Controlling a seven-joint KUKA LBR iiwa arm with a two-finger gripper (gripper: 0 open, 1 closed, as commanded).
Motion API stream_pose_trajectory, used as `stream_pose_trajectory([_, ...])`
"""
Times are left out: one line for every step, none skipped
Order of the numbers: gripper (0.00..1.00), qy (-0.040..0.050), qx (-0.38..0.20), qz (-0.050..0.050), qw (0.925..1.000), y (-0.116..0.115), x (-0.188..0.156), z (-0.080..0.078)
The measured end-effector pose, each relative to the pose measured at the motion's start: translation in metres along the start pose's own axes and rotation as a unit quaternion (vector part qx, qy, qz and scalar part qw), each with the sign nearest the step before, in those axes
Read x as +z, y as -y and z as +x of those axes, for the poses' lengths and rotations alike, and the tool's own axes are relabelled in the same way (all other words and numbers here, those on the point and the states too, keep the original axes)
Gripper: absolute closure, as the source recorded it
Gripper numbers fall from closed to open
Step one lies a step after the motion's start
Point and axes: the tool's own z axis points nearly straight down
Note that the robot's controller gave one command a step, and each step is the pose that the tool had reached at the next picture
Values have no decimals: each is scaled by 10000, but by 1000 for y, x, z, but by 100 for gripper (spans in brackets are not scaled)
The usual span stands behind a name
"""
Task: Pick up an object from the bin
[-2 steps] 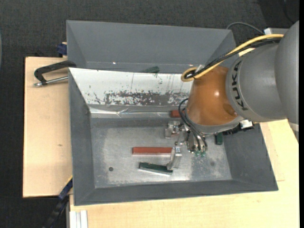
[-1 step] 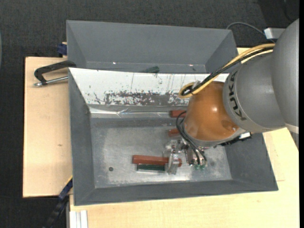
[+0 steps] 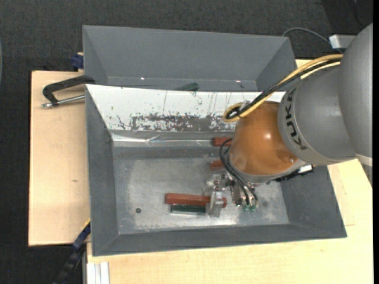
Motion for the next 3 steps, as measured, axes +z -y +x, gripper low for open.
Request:
stream_pose_trajectory([100, -5, 3, 0, 10000, 0, -1, 0])
stream_pose_trajectory([100, 33, -617, -4, 9981, -5, -55, -1])
stream_pose_trajectory([100, 33, -619, -3, 9981, -5, -55, -1])
